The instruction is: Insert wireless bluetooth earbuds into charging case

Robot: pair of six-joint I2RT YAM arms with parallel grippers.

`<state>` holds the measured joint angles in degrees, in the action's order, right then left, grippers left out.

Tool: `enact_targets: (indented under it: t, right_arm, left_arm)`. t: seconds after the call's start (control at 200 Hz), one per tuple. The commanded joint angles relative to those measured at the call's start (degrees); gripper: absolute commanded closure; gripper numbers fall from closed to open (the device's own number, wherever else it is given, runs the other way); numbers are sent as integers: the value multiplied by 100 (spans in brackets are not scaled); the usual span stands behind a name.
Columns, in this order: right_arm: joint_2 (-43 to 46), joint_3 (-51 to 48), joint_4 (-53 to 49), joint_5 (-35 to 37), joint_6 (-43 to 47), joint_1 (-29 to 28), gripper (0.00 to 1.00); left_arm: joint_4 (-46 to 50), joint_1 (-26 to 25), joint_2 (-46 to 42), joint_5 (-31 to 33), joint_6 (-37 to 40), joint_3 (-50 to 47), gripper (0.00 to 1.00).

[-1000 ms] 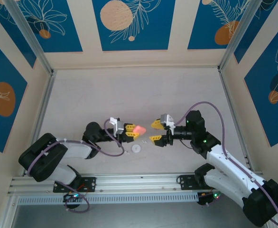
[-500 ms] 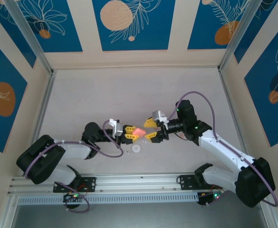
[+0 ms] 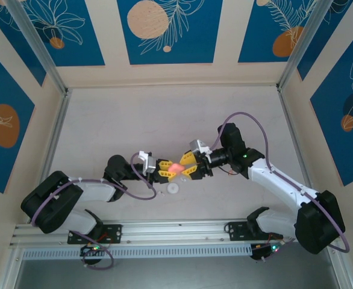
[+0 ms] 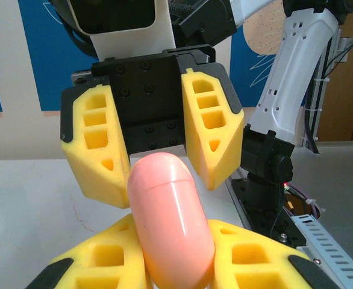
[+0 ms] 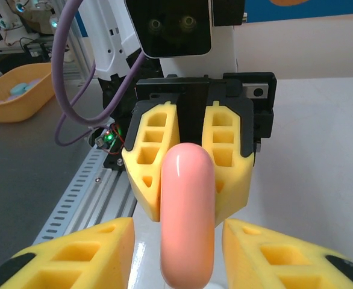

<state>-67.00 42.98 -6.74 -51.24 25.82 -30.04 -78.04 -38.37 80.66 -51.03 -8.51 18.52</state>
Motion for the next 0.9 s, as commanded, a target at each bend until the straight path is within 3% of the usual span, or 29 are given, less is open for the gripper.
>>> enact_targets:
  t: [0.0, 0.235, 0.5, 0.71, 0.81, 0.895]
  right_arm:
    - [-100, 205, -238, -234, 126, -50, 58]
    - [-302, 273, -250, -244, 137, -98, 61]
    - [-371, 337, -388, -140, 243, -125, 78]
    - [-199, 396, -829, 604, 503, -55, 83]
    - [-61, 527, -1409, 1330, 937, 32, 83]
    - [-99, 753, -1936, 1923, 1224, 69, 83]
  left_arm:
    - [-256, 46, -85, -215, -5, 108, 88]
    - [-253, 40, -93, -241, -45, 143, 88]
    - [-242, 45, -70, -195, -58, 153, 86]
    - [484, 41, -217, 149, 462, 139, 55]
    - [1544, 41, -550, 391, 1115, 188, 44]
    - [3013, 34, -910, 462, 1826, 450, 40]
